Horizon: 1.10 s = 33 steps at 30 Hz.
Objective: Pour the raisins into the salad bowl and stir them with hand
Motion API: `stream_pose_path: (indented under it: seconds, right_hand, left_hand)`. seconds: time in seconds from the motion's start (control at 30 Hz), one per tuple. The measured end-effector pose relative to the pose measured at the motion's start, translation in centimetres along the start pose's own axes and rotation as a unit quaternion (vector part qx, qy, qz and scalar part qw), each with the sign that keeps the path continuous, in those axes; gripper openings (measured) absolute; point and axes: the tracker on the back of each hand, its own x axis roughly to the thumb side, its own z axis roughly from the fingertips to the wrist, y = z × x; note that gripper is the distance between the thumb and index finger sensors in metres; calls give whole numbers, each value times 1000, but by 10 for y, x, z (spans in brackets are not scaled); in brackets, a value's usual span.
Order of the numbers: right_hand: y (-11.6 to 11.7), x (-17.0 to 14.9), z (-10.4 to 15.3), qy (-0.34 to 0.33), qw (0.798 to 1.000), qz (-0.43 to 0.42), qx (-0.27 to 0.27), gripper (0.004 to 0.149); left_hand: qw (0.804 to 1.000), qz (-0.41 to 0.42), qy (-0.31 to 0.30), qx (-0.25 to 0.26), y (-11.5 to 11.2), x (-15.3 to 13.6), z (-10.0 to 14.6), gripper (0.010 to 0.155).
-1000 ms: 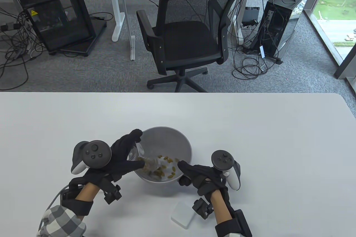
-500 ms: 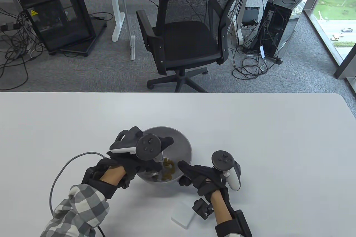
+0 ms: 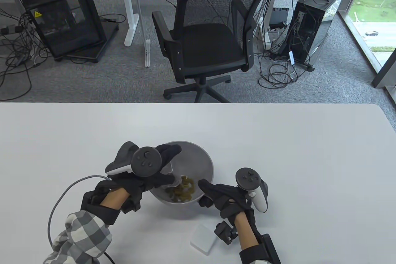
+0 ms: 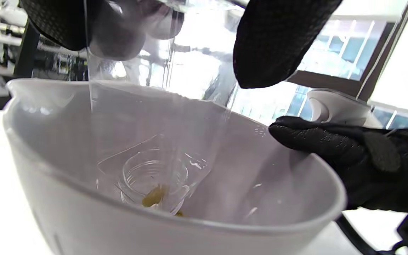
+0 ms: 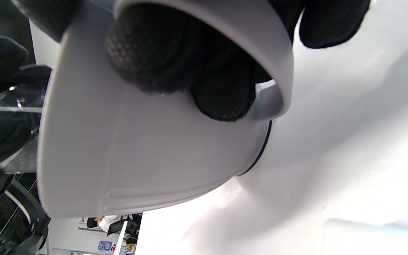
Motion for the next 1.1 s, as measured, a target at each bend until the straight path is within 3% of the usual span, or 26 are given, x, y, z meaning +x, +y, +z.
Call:
stream_pose_path:
  seconds: [0.1,0.17,0.23,0.33,0.53,0.67,0.73,0.87,1.1]
  right_hand:
    - [0,0,0,0,1000,0,0,64]
    - [0,0,0,1,1000,-1,0,64]
    - [0,0,0,0,1000,-1,0,64]
    - [0,-1,0,0,1000,-2,1,64]
    - [-1,-2,1,1,1000,-5,0,64]
    - [-1,-1,0,0,1000,-3,-2,64]
    - [-2,-1,0,1,1000,-1,-4,64]
    - [-3,-4,0,0,1000,-9,2,64]
    - [-4,-4,0,-5,1000,7,1,65]
  left_hand:
    - [998,33,46,24,5,-7,0,89]
    - [997,1,79,-9,3,-9,-5,89]
    - [996,-64,63,-13,4,-3,-7,90]
    - [998,-38,53,-10,2,2,-3,88]
    - [996,-14,46,74,3,-4,39,92]
    - [984,88,79,130,-26,-42,105,97]
    - [976,147,125,106,-51,-64,119,97]
    - [965,192,178,35,-95,-102,121,94]
    - [938,170,295,63,-122,-170,160,93]
